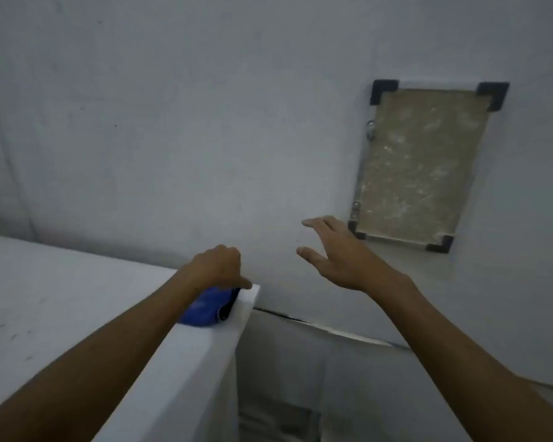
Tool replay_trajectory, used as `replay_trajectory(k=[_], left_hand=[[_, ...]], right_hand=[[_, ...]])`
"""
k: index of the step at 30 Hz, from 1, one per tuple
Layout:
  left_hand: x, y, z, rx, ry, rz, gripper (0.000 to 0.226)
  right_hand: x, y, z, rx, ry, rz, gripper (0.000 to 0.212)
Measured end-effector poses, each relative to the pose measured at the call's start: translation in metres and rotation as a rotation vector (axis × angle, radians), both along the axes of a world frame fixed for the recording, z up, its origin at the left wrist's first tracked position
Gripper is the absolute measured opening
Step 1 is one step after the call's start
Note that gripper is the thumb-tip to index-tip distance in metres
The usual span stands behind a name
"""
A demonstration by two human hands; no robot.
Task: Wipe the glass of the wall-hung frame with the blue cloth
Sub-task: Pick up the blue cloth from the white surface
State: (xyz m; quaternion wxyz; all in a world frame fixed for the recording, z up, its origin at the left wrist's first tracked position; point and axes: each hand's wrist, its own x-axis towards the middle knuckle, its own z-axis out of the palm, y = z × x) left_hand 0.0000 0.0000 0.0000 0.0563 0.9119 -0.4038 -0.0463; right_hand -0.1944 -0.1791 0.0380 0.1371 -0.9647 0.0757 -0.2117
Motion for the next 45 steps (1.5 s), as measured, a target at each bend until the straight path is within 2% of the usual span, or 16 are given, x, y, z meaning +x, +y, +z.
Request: replay_trajectory(k=[3, 6, 12, 15, 19, 26, 28, 30, 33, 37, 41, 43, 45], left_hand=[[0.003, 0.022, -0.024, 0.129, 0.073, 0.142, 0.052], [0.006, 0.033, -0.044, 0.095, 0.269, 0.181, 0.038], [0.015, 0.035, -0.02, -0.094, 0.193, 0.089, 0.01], [0.016, 0.029, 0.015, -0.222, 0.297, 0.04, 0.012], [-0.003, 0.011, 0.062, -0.335, 0.501, -0.125, 0.017], [-0.046, -0.048, 0.104, -0.499, 0.694, -0.373, 0.019], [-0.054, -0.062, 0.106, -0.53, 0.75, -0.416, 0.02], [-0.059, -0.075, 0.107, -0.546, 0.814, -0.462, 0.019], [-0.067, -0.092, 0.106, -0.58, 0.922, -0.514, 0.019], [-0.075, -0.107, 0.108, -0.676, 1.069, -0.516, 0.021], [-0.084, -0.115, 0.114, -0.738, 1.21, -0.553, 0.016], [-0.087, -0.119, 0.119, -0.74, 1.227, -0.578, 0.021], [-0.088, -0.121, 0.123, -0.742, 1.209, -0.566, 0.025]], right_hand=[[0.007, 0.005, -0.024, 0.066, 0.057, 0.0, 0.058], [0.014, 0.006, -0.054, 0.143, 0.143, -0.007, 0.055], [0.02, 0.0, -0.078, 0.246, 0.196, 0.012, 0.041], [0.024, -0.001, -0.068, 0.26, 0.138, 0.045, 0.035], [0.024, -0.002, -0.038, 0.274, -0.002, 0.083, 0.031], [-0.008, -0.034, 0.007, 0.3, -0.165, -0.05, 0.019], [-0.025, -0.05, 0.017, 0.347, -0.137, -0.073, 0.019], [-0.043, -0.065, 0.023, 0.433, -0.03, -0.051, 0.023], [-0.07, -0.081, 0.029, 0.657, 0.088, -0.055, 0.045], [-0.095, -0.093, 0.034, 0.814, 0.059, 0.007, 0.03], [-0.1, -0.093, 0.039, 0.896, 0.051, -0.015, 0.063], [-0.099, -0.092, 0.04, 0.944, 0.109, 0.03, 0.053], [-0.1, -0.092, 0.042, 1.03, 0.051, 0.078, 0.041]])
